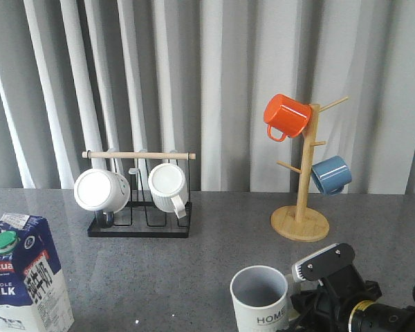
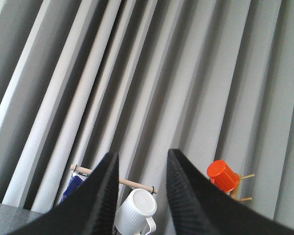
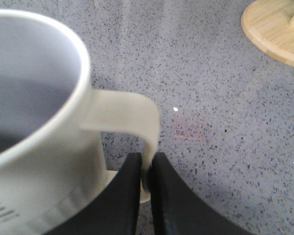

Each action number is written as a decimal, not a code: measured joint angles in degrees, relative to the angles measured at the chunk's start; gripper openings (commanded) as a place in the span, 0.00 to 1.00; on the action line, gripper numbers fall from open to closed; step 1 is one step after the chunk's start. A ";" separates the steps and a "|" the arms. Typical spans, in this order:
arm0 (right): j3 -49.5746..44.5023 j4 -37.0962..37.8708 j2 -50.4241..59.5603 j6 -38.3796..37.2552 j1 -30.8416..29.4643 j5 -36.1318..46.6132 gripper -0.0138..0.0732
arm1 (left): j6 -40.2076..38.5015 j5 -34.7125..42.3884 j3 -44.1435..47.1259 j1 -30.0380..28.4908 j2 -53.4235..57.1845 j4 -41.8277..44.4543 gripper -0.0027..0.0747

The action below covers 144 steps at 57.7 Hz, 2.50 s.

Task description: Place milk next to cup

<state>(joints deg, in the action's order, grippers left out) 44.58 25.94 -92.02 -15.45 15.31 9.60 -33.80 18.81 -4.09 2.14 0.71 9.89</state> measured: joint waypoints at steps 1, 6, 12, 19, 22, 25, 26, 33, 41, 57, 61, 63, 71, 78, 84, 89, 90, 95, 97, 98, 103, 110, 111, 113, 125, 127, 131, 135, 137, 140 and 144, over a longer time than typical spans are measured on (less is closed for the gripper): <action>0.00 0.00 0.00 0.00 0.00 -0.19 0.29 | 0.00 0.00 0.00 0.00 0.00 0.00 0.35; 0.00 0.00 0.00 -0.18 0.00 -0.95 0.33 | 0.00 0.00 0.00 0.00 0.00 0.00 0.35; 0.00 0.00 0.00 -0.18 0.00 -1.74 0.40 | 0.00 0.00 0.00 0.00 0.00 0.00 0.35; 0.00 0.00 0.00 -0.18 0.00 -2.23 0.47 | 0.00 0.00 0.00 0.00 0.00 0.00 0.35; 0.00 0.00 0.00 -0.18 0.00 -2.84 0.50 | 0.00 0.00 0.00 0.00 0.00 0.00 0.35; 0.00 0.00 0.00 -0.18 0.00 -3.67 0.53 | 0.00 0.00 0.00 0.00 0.00 0.00 0.35; 0.00 0.00 0.00 -0.18 0.00 -4.14 0.54 | 0.00 0.00 0.00 0.00 0.00 0.00 0.35; 0.00 -0.13 0.13 -0.18 0.00 -6.45 0.58 | 0.00 0.00 0.00 0.00 0.00 0.00 0.35; 0.00 -0.19 1.96 -0.25 0.00 -7.65 0.58 | 0.00 0.00 0.00 0.00 0.00 0.00 0.35; 0.00 -0.38 10.46 -0.25 0.00 -17.37 0.58 | 0.00 0.00 0.00 0.00 0.00 0.00 0.35; 0.00 -0.51 13.67 -0.25 0.00 -19.65 0.58 | 0.00 0.00 0.00 0.00 0.00 0.00 0.35; 0.00 -0.64 15.53 -0.25 0.00 -20.64 0.58 | 0.00 0.00 0.00 0.00 0.00 0.00 0.35; 0.00 -1.24 23.63 -0.25 0.00 -24.61 0.58 | 0.00 0.00 0.00 0.00 0.00 0.00 0.35; 0.00 -1.74 30.96 -0.25 0.00 -30.24 0.58 | 0.00 0.00 0.00 0.00 0.00 0.00 0.35; -0.25 -3.77 36.41 -0.25 0.00 -34.85 0.58 | 0.00 0.00 0.00 0.00 0.00 0.00 0.35; -0.43 -6.18 40.43 -0.12 0.00 -39.01 0.58 | 0.00 0.00 0.00 0.00 0.00 0.00 0.35; -0.43 -6.62 41.00 -0.05 0.00 -39.76 0.58 | 0.00 0.00 0.00 0.00 0.00 0.00 0.35; -0.43 -7.89 44.33 0.60 0.00 -41.53 0.58 | 0.00 0.00 0.00 0.00 0.00 0.00 0.35; -0.43 -8.26 45.51 0.98 0.00 -42.03 0.58 | 0.00 0.00 0.00 0.00 0.00 0.00 0.35; -0.43 -8.45 46.16 1.24 0.00 -42.33 0.58 | 0.00 0.00 0.00 0.00 0.00 0.00 0.35; -0.43 -9.43 48.58 2.05 0.00 -44.10 0.57 | 0.00 0.00 0.00 0.00 0.00 0.00 0.35; -0.43 -10.15 50.35 2.59 0.00 -46.97 0.57 | 0.00 0.00 0.00 0.00 0.00 0.00 0.35; -0.43 -10.23 50.44 2.64 0.00 -47.31 0.57 | 0.00 0.00 0.00 0.00 0.00 0.00 0.35; -0.43 -10.23 50.43 2.85 0.00 -47.72 0.57 | 0.00 0.00 0.00 0.00 0.00 0.00 0.35; -0.43 -10.27 50.44 3.55 0.00 -48.59 0.56 | 0.00 0.00 0.00 0.00 0.00 0.00 0.35; -0.43 -10.27 50.44 3.64 0.00 -48.59 0.55 | 0.00 0.00 0.00 0.00 0.00 0.00 0.35; -0.43 -10.27 50.44 3.85 0.00 -48.59 0.54 | 0.00 0.00 0.00 0.00 0.00 0.00 0.35; -0.43 -10.27 50.44 3.90 0.00 -48.95 0.54 | 0.00 0.00 0.00 0.00 0.00 0.00 0.35; -0.43 -10.27 50.44 3.90 0.00 -49.01 0.54 | 0.00 0.00 0.00 0.00 0.00 0.00 0.35; -0.43 -10.27 50.44 4.16 0.00 -49.21 0.54 | 0.00 0.00 0.00 0.00 0.00 0.00 0.35; -0.43 -10.29 50.44 4.61 0.00 -49.50 0.54 | 0.00 0.00 0.00 0.00 0.00 0.00 0.35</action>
<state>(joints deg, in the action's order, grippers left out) 44.15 15.64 -41.58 -10.84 15.31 -39.90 -33.80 18.81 -4.09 2.14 0.71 9.89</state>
